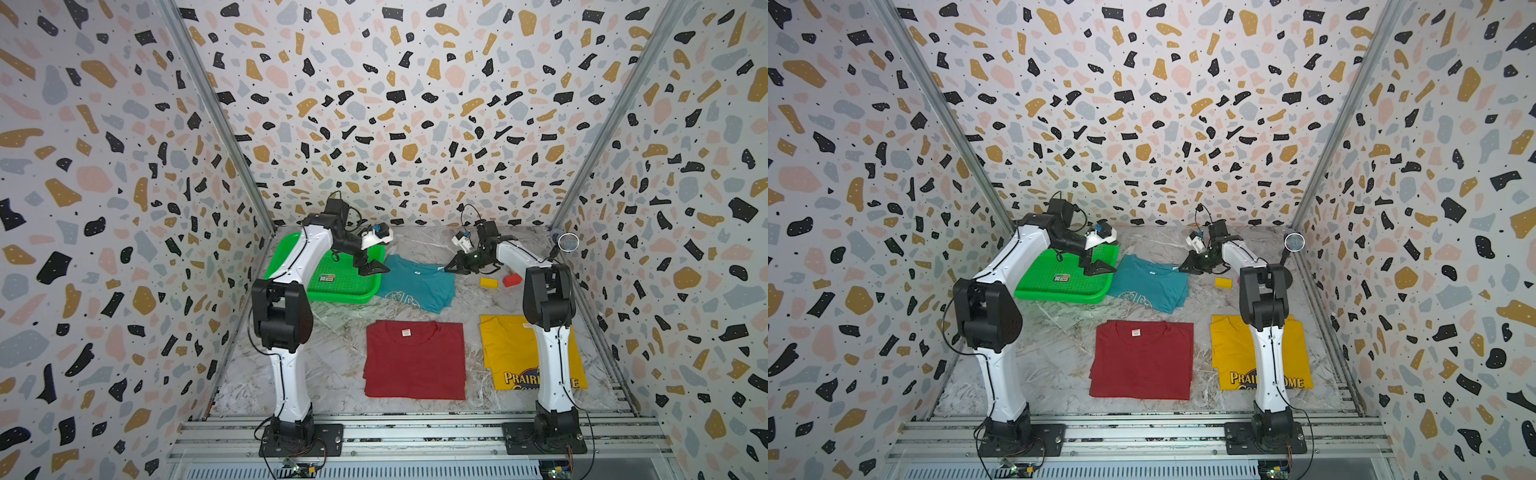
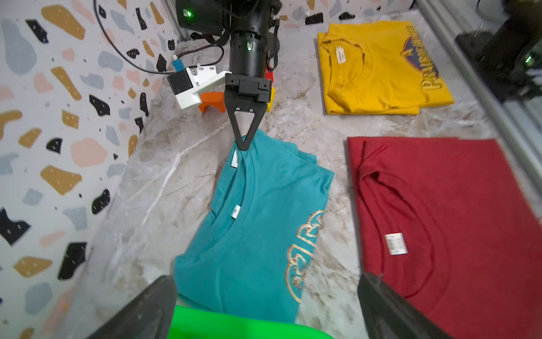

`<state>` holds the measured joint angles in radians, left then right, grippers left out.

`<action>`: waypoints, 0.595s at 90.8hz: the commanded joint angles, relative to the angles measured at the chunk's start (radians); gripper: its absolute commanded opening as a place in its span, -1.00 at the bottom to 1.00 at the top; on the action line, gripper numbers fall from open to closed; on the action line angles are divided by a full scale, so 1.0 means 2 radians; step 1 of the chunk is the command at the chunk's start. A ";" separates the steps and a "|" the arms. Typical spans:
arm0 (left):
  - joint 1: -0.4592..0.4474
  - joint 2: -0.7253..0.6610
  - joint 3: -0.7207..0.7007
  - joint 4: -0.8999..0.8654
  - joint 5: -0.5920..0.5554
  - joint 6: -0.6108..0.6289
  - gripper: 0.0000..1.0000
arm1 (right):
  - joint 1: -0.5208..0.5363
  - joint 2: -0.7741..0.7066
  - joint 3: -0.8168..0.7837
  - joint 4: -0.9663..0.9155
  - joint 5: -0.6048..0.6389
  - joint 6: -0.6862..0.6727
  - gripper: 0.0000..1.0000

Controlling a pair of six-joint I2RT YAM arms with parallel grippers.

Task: Put the folded t-shirts into the basket
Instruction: Pick up the T-shirt from the center of the board.

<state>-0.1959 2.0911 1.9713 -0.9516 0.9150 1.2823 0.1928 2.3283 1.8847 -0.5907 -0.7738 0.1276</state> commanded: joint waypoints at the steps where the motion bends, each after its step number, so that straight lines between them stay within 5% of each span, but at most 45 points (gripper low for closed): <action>1: -0.024 0.036 0.027 -0.007 -0.013 0.093 0.98 | -0.001 -0.058 -0.025 0.001 0.002 -0.056 -1.00; 29: -0.045 0.088 0.047 0.025 -0.002 0.097 0.94 | -0.001 -0.191 -0.194 0.115 0.054 -0.167 -1.00; 54: -0.048 0.100 0.049 0.035 0.006 0.087 0.94 | 0.001 -0.229 -0.208 0.076 0.089 -0.261 -1.00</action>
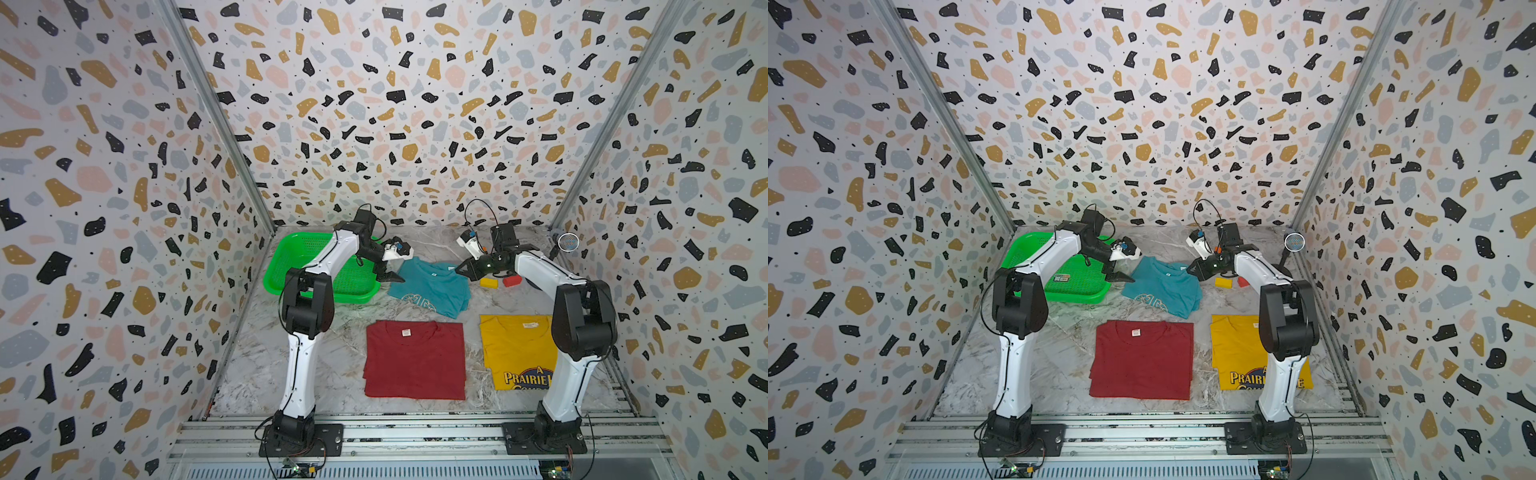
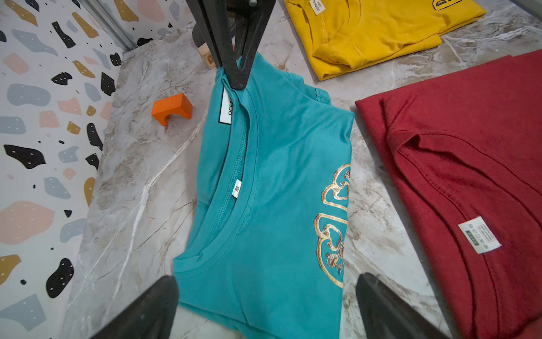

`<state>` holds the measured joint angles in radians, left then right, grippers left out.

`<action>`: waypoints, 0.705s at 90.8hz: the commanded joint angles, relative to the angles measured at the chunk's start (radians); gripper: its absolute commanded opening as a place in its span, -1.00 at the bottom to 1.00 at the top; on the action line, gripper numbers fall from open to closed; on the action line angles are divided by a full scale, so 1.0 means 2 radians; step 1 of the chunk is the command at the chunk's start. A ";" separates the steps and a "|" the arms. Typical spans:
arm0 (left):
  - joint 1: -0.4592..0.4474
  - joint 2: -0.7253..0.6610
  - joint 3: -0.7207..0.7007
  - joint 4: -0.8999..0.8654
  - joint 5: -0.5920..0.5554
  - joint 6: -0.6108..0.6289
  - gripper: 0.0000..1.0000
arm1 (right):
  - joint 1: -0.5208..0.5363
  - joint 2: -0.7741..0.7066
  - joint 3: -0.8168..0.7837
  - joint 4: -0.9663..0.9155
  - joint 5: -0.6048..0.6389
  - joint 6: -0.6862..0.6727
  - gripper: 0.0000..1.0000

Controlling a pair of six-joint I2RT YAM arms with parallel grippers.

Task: Put the folded t-shirts into the basket
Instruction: Pick up the T-shirt from the center of the board.

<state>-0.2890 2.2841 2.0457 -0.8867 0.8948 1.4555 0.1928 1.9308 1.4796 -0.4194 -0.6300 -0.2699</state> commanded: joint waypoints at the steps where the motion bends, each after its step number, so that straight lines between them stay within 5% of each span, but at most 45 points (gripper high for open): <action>1: -0.002 0.004 0.012 0.003 0.017 0.000 0.94 | 0.002 -0.032 -0.007 -0.010 0.017 -0.066 -1.00; 27: -0.005 0.024 0.021 0.059 0.039 -0.077 0.94 | 0.008 -0.080 -0.036 0.007 0.039 -0.194 -1.00; 64: -0.022 0.074 0.050 0.118 0.037 -0.057 0.98 | 0.015 -0.133 -0.096 0.033 0.007 -0.329 -1.00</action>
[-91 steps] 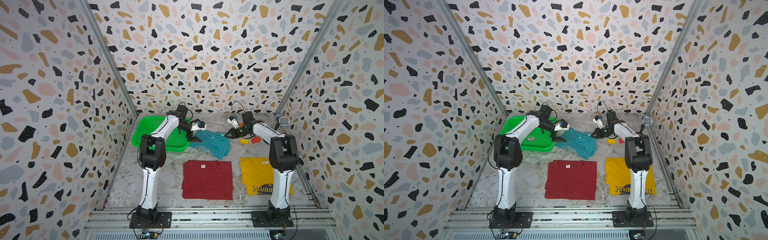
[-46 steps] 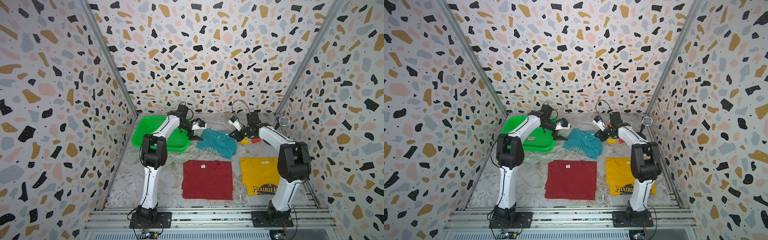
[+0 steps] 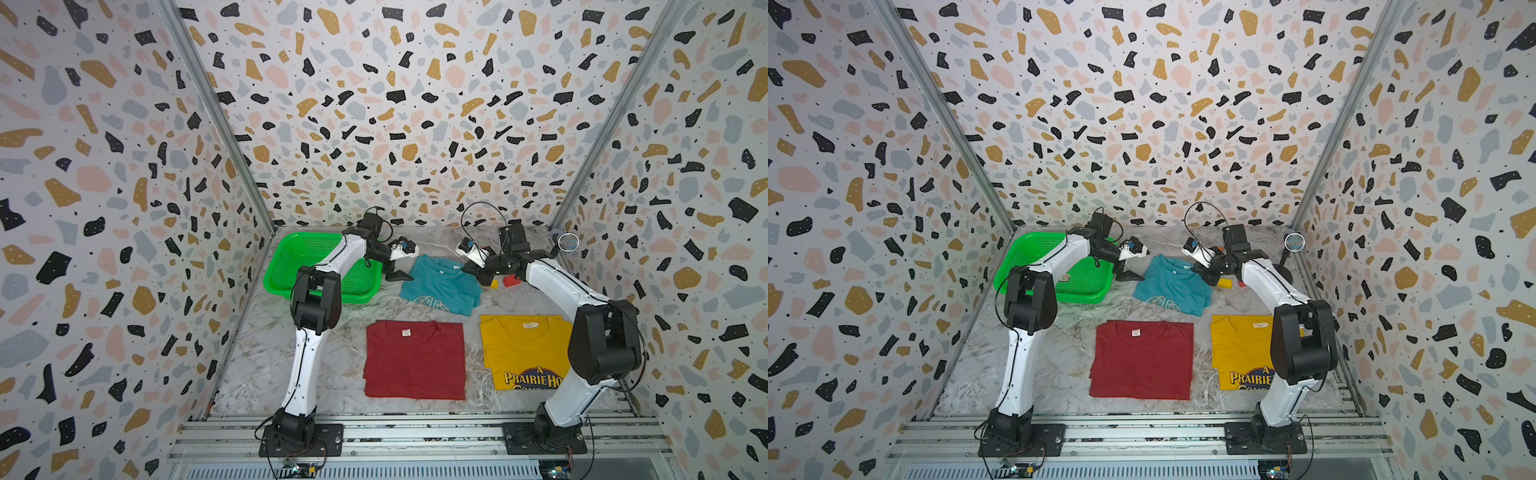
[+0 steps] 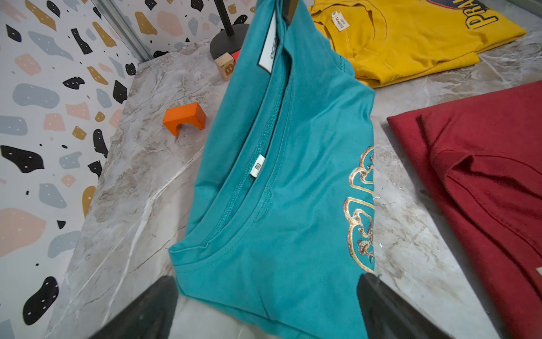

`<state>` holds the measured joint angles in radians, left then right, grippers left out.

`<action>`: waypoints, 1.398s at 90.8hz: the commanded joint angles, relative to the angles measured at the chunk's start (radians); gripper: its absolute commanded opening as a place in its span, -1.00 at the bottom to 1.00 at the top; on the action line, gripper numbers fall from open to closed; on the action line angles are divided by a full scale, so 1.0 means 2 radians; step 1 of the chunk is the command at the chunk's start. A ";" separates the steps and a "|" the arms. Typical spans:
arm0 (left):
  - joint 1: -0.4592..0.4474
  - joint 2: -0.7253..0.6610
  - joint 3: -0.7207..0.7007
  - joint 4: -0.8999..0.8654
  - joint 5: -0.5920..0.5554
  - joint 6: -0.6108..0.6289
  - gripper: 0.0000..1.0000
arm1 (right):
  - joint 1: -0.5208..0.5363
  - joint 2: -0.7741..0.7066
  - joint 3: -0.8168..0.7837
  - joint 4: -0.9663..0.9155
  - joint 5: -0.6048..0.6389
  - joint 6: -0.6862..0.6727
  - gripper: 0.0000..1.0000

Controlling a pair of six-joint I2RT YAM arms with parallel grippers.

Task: Put the folded t-shirts into the basket
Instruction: Pick up the T-shirt from the center of the board.

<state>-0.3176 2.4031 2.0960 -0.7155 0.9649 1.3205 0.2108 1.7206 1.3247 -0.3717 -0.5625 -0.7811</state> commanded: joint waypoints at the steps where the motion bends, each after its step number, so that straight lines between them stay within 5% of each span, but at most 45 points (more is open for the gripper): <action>1: -0.008 0.016 0.025 0.034 0.000 0.014 0.99 | 0.007 -0.029 -0.021 0.010 -0.027 -0.080 -1.00; 26: -0.016 0.041 0.047 0.041 -0.008 0.045 0.99 | 0.041 -0.058 -0.050 0.001 0.014 -0.177 -1.00; 52: -0.020 0.045 0.055 0.047 -0.003 0.051 0.99 | 0.059 -0.083 -0.064 0.002 0.009 -0.217 -1.00; 83: -0.022 0.047 0.064 0.022 0.004 0.127 0.97 | 0.085 -0.125 -0.115 0.024 0.020 -0.229 -1.00; 92: -0.025 0.044 0.071 0.006 0.006 0.133 0.96 | 0.086 -0.123 -0.113 0.050 0.033 -0.157 -1.00; 112: -0.021 0.000 0.040 -0.065 0.007 0.126 1.00 | 0.084 -0.054 0.022 -0.017 0.118 0.141 -1.00; 127: -0.019 -0.052 0.003 -0.059 -0.010 0.017 1.00 | 0.061 -0.018 0.067 -0.033 0.135 0.347 -1.00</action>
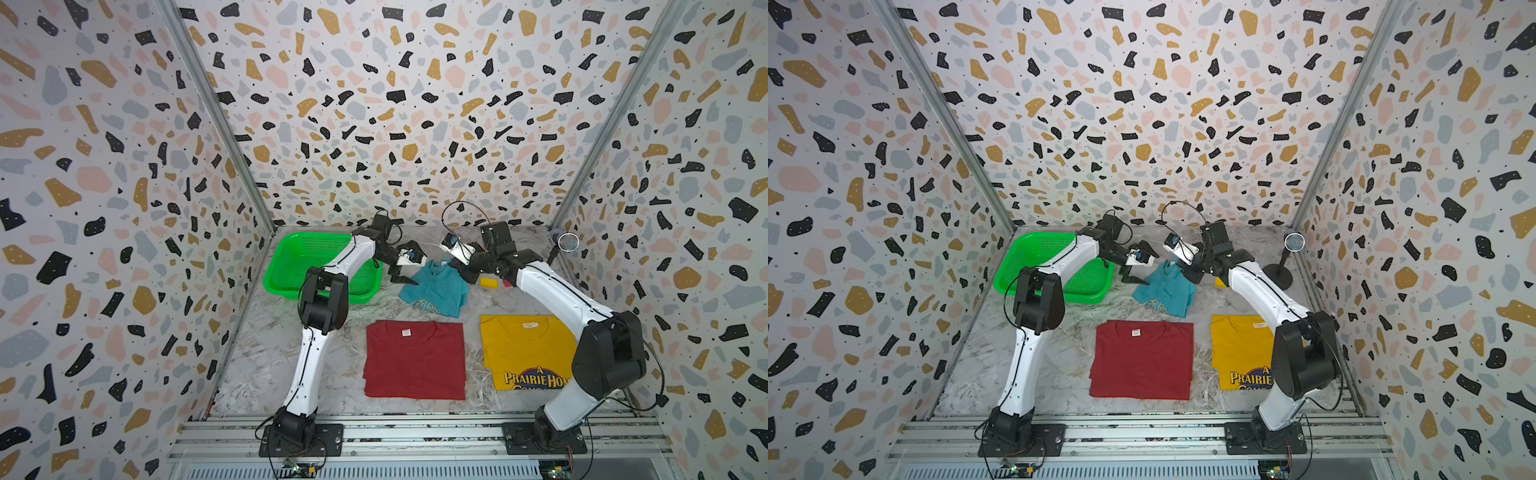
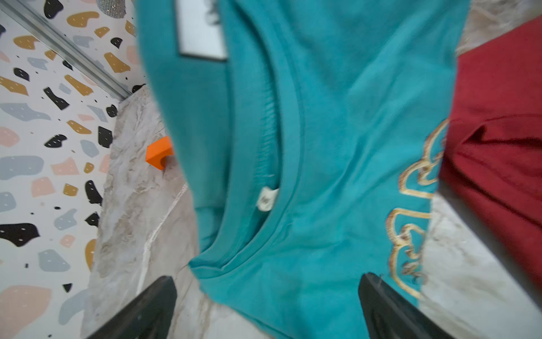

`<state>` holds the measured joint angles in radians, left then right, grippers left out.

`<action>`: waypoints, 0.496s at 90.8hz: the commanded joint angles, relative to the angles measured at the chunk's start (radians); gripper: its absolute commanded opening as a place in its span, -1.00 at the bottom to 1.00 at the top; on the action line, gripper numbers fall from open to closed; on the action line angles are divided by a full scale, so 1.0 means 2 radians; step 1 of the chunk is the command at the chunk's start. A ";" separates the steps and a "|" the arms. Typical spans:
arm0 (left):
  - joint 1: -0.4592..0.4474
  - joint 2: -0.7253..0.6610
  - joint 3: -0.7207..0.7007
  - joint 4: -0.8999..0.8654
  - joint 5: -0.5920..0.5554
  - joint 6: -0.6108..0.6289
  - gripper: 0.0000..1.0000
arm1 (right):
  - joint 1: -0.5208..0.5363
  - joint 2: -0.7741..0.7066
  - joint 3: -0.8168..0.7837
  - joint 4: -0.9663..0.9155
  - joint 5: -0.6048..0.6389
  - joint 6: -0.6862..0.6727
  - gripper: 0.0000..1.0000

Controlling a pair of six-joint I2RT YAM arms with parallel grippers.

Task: Put the folded t-shirts into the basket
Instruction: Pick up the T-shirt from the center of the board.

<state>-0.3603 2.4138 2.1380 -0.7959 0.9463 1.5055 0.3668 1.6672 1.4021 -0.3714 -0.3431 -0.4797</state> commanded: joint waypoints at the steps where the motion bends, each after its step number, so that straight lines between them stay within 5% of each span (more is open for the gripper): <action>1: 0.003 -0.061 -0.020 -0.017 -0.001 -0.084 1.00 | -0.019 0.011 0.029 -0.034 0.027 0.210 -1.00; 6: 0.003 -0.076 -0.029 -0.007 -0.015 -0.141 1.00 | -0.029 0.021 0.042 -0.052 0.049 0.267 -1.00; 15: 0.002 -0.098 -0.041 0.051 -0.043 -0.333 0.99 | -0.053 0.045 0.080 -0.120 0.089 0.400 -1.00; 30: 0.001 -0.120 -0.069 0.094 -0.068 -0.610 0.93 | -0.105 0.105 0.109 -0.181 -0.059 0.579 -1.00; 45: -0.009 -0.145 -0.143 0.162 -0.073 -0.776 0.92 | -0.113 0.131 0.112 -0.181 -0.081 0.613 -1.00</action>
<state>-0.3626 2.1498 1.9530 -0.5915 0.8227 0.3393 0.1291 1.9366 1.5982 -0.6636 -0.4152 0.5880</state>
